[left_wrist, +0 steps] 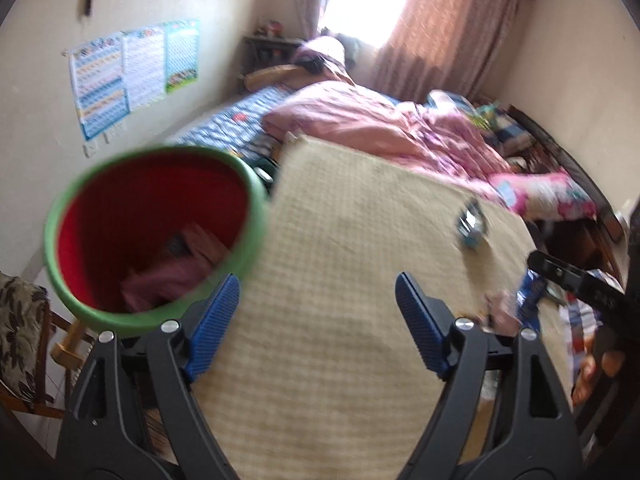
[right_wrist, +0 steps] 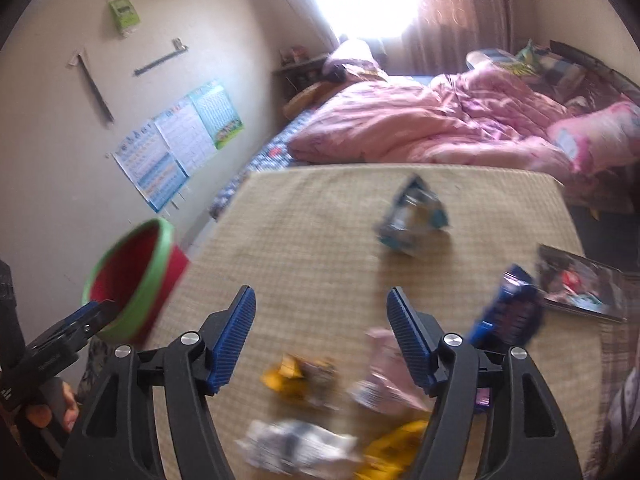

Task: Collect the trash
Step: 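Grasp the white-black printed wrapper with the left tool while the right tool grasps the pink-white wrapper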

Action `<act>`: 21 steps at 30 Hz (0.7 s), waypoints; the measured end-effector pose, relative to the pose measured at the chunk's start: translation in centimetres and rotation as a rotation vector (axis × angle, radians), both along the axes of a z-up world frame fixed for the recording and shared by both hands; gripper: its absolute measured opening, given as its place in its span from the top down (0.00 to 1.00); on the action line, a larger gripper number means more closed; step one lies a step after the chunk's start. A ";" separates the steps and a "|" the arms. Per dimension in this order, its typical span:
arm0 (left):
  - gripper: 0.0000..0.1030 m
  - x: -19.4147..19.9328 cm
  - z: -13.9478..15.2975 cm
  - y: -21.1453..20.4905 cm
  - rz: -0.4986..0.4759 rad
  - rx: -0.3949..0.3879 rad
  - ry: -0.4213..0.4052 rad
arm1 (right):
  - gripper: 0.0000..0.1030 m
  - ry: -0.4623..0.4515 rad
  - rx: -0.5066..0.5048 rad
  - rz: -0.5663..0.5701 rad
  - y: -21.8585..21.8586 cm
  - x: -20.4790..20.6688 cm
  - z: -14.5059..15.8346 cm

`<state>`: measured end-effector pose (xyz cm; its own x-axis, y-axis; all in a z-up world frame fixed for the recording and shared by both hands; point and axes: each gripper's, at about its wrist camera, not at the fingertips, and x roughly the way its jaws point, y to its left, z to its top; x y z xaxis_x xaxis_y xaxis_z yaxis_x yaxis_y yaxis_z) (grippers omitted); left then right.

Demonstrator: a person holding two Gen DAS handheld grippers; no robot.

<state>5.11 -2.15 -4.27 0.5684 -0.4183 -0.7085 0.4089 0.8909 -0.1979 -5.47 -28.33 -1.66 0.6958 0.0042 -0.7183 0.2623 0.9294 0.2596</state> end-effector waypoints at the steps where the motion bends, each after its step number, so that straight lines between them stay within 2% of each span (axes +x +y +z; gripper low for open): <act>1: 0.24 -0.9 -0.5 -1.0 -0.016 0.005 0.017 | 0.35 0.018 -0.006 -0.001 -0.7 -0.6 -0.5; 3: 0.24 -2.3 -1.3 -2.7 -0.046 0.012 0.042 | 0.35 0.055 0.001 0.011 -2.0 -1.3 -1.6; 7: 0.21 -4.9 -3.2 -5.5 -0.099 0.023 0.103 | 0.35 0.107 0.080 0.064 -3.1 -1.2 -4.0; 11: 0.21 -6.2 -4.9 -6.5 -0.082 0.046 0.176 | 0.36 0.175 0.125 0.131 -2.8 0.0 -6.6; 12: 0.21 -6.5 -5.0 -6.6 -0.074 0.062 0.173 | 0.38 0.189 0.120 0.138 -2.6 0.3 -6.8; 14: 0.21 -6.9 -4.8 -6.7 -0.070 0.072 0.163 | 0.50 0.207 0.114 0.160 -2.5 0.4 -7.3; 15: 0.21 -7.1 -4.7 -6.8 -0.072 0.073 0.160 | 0.61 0.209 0.110 0.166 -2.5 0.4 -7.5; 16: 0.21 -7.3 -4.5 -7.1 -0.079 0.069 0.159 | 0.67 0.209 0.106 0.172 -2.4 0.4 -7.6; 18: 0.21 -7.8 -4.4 -7.7 -0.106 0.059 0.159 | 0.72 0.192 0.112 0.187 -2.6 0.2 -7.4; 21: 0.21 -8.6 -4.6 -9.6 -0.177 0.071 0.165 | 0.73 0.155 0.120 0.194 -3.3 -0.1 -6.7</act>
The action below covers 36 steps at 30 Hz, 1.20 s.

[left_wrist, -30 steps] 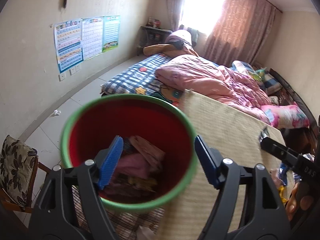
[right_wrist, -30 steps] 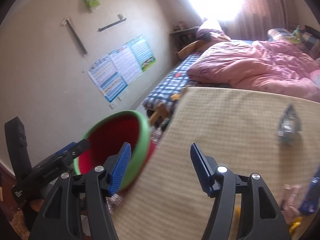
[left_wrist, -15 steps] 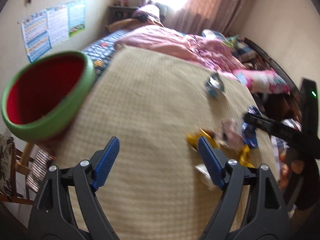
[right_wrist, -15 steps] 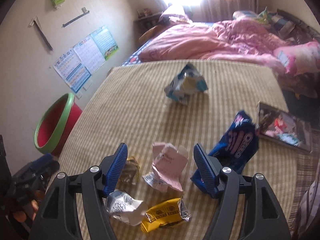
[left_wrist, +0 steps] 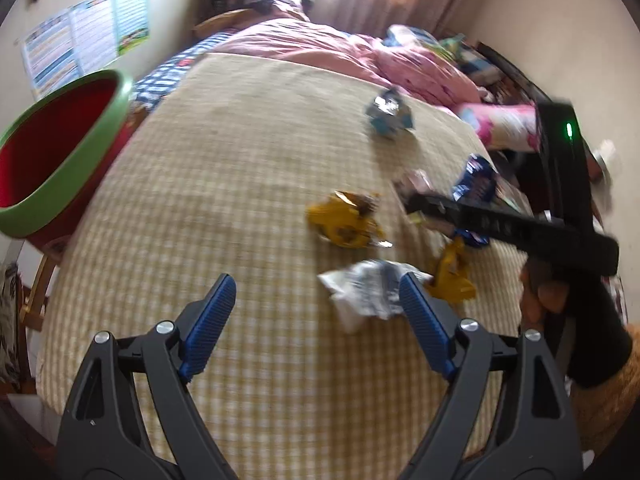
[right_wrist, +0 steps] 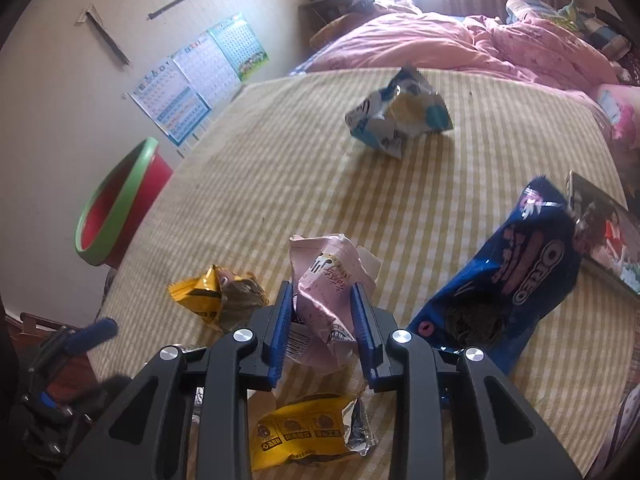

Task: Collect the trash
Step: 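Grasp the white-black printed wrapper with the left tool while the right tool grasps the pink-white wrapper, then lift both held wrappers and carry them toward the red bucket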

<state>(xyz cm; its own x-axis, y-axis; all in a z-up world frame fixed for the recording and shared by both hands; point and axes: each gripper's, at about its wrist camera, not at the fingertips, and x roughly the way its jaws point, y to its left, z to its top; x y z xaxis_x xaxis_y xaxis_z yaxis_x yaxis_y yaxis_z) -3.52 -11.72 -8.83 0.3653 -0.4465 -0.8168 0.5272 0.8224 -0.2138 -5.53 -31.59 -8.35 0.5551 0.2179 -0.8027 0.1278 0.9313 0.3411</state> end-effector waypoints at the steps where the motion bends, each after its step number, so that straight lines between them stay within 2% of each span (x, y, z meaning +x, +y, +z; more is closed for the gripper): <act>1: 0.21 -0.2 -0.1 -0.5 -0.019 0.004 0.004 | 0.73 -0.008 0.005 -0.002 -0.2 -0.1 0.2; 7: 0.21 -0.5 -2.3 -3.6 -0.100 0.070 0.046 | 0.73 -0.026 0.028 -0.016 -1.3 -1.2 0.9; 9: 0.22 -0.2 -3.0 -3.9 -0.104 0.060 0.077 | 0.73 -0.029 0.035 -0.020 -1.5 -1.4 1.0; 11: 0.27 -0.1 -3.3 -4.0 -0.109 0.045 0.095 | 0.73 -0.032 0.041 -0.021 -1.6 -1.6 1.1; 13: 0.40 -0.1 -3.2 -4.0 -0.120 0.016 0.109 | 0.73 -0.033 0.047 -0.020 -1.5 -1.7 1.2; 18: 0.45 -0.1 -3.1 -3.7 -0.122 0.001 0.112 | 0.73 -0.044 0.059 -0.011 -1.0 -1.5 1.6; 22: 0.47 0.3 -2.4 -2.0 -0.062 -0.013 0.097 | 0.73 -0.058 0.067 -0.004 -0.4 -1.4 2.1; 23: 0.49 0.5 -2.3 -1.6 -0.045 -0.018 0.095 | 0.73 -0.061 0.068 -0.003 -0.3 -1.3 2.3; 24: 0.63 0.8 -2.1 -1.0 -0.027 -0.030 0.096 | 0.72 -0.065 0.070 -0.001 -0.2 -1.2 2.4; 25: 0.69 1.0 -1.9 -0.4 -0.003 -0.035 0.097 | 0.72 -0.070 0.070 0.001 0.0 -1.2 2.6; 27: 0.72 1.4 -1.4 0.7 0.048 -0.034 0.075 | 0.72 -0.082 0.068 0.004 0.3 -1.0 3.0; 34: 0.71 2.1 -0.4 3.1 0.135 -0.023 0.032 | 0.72 -0.120 0.055 0.027 1.5 -0.3 4.3; 35: 0.68 2.1 -0.4 3.4 0.140 -0.030 0.034 | 0.72 -0.120 0.056 0.027 1.6 -0.3 4.2; 36: 0.58 2.1 -0.3 3.6 0.140 -0.037 0.037 | 0.72 -0.117 0.057 0.027 1.6 -0.3 4.1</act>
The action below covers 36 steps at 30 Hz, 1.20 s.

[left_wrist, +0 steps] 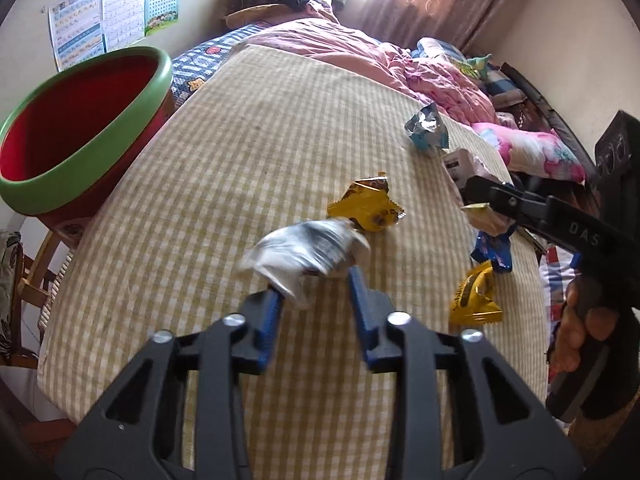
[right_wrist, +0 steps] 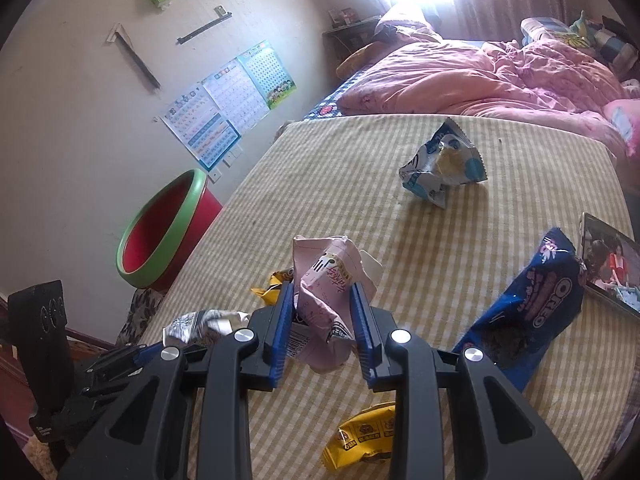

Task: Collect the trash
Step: 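Lift both held wrappers and carry them toward the red bucket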

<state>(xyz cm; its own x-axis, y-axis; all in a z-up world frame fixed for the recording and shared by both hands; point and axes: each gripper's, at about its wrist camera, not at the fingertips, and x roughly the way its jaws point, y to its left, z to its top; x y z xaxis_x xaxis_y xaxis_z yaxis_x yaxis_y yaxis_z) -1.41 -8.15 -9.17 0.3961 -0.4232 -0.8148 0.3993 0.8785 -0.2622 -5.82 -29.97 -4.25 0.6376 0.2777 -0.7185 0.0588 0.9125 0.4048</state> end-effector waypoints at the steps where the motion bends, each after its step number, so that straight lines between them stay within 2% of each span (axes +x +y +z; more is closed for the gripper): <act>1: 0.47 0.1 0.1 0.0 -0.002 -0.004 -0.002 | 0.72 0.005 0.001 0.000 0.0 0.1 -0.1; 4: 0.30 0.1 0.3 -0.2 -0.007 0.008 -0.028 | 0.72 0.017 0.004 0.000 0.1 0.2 -0.5; 14: 0.29 2.2 1.3 1.5 0.121 0.065 -0.099 | 0.72 0.005 0.003 -0.021 -0.3 -0.7 -0.2; 17: 0.29 2.7 1.3 1.7 0.114 0.074 -0.100 | 0.72 0.001 0.004 -0.032 -0.7 -0.9 0.0; 19: 0.23 3.3 0.8 1.2 0.074 0.100 -0.089 | 0.72 0.001 0.007 -0.034 -0.7 -0.9 -0.1; 21: 0.23 3.8 -0.2 0.8 0.044 0.143 -0.079 | 0.72 0.006 0.011 -0.032 -0.6 -0.7 -0.2; 23: 0.24 4.3 -1.4 0.6 0.038 0.154 -0.052 | 0.72 0.008 0.012 -0.023 -0.3 -0.5 -0.3; 24: 0.30 4.5 -2.0 0.7 0.041 0.142 -0.028 | 0.72 0.007 0.012 -0.020 -0.2 -0.5 -0.3; 25: 0.44 4.6 -2.3 0.8 0.040 0.138 -0.014 | 0.72 0.006 0.012 -0.018 -0.1 -0.6 -0.2; 26: 0.44 4.8 -2.7 0.8 0.035 0.129 0.008 | 0.72 0.005 0.013 -0.018 0.0 -0.6 -0.2; 31: 0.48 4.6 -2.3 1.3 0.049 0.087 0.003 | 0.72 -0.001 0.017 -0.026 0.0 -1.0 0.1; 36: 0.48 3.4 -0.1 2.4 0.099 0.054 -0.058 | 0.72 -0.023 0.017 -0.024 0.2 -1.2 1.0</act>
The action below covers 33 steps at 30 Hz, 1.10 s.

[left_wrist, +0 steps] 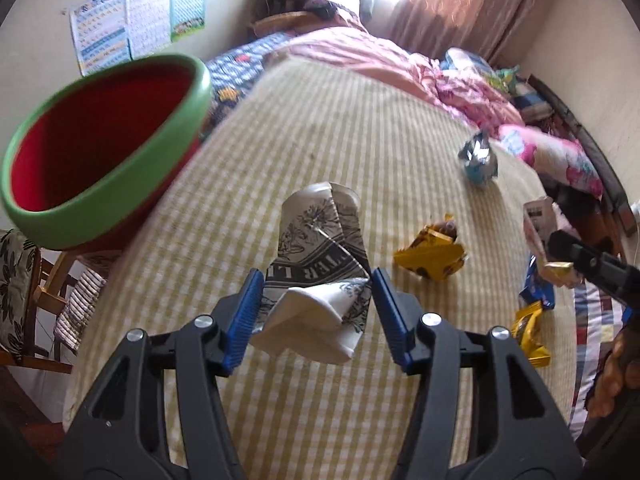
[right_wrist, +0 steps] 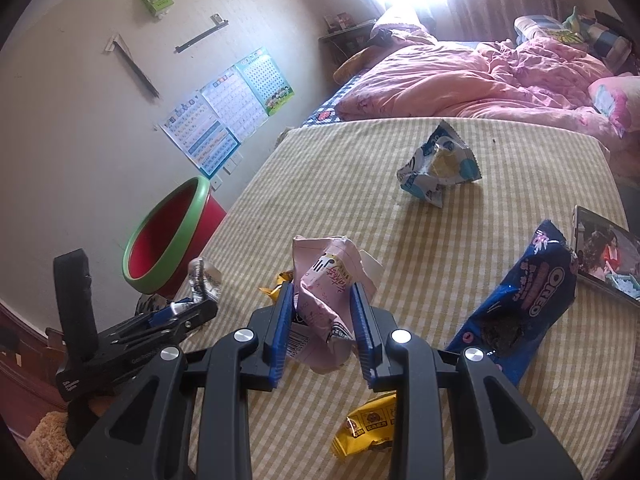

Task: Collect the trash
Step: 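Lift both held wrappers and carry them toward the red bucket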

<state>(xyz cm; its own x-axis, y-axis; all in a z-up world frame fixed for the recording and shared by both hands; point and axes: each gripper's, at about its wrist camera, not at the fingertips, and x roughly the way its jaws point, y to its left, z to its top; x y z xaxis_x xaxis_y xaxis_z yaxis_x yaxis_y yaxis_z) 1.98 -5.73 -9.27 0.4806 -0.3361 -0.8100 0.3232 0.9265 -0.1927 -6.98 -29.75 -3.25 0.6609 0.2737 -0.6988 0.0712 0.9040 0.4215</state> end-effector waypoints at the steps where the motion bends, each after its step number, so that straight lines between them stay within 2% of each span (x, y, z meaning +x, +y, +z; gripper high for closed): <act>1: 0.48 -0.3 0.6 0.4 0.014 -0.005 -0.015 | 0.72 -0.005 -0.001 0.002 0.1 0.0 0.2; 5: 0.48 -1.0 2.7 1.7 0.060 -0.019 -0.075 | 0.72 -0.028 -0.005 0.020 0.9 0.2 1.0; 12: 0.48 -1.6 4.7 3.1 0.119 -0.011 -0.137 | 0.72 -0.052 -0.009 0.080 3.4 0.9 1.9; 21: 0.47 -2.0 5.8 5.1 0.174 0.000 -0.179 | 0.72 -0.055 -0.017 0.136 6.1 2.2 2.0; 33: 0.47 -0.9 6.2 7.4 0.190 0.017 -0.201 | 0.72 -0.060 -0.027 0.182 9.7 4.3 2.1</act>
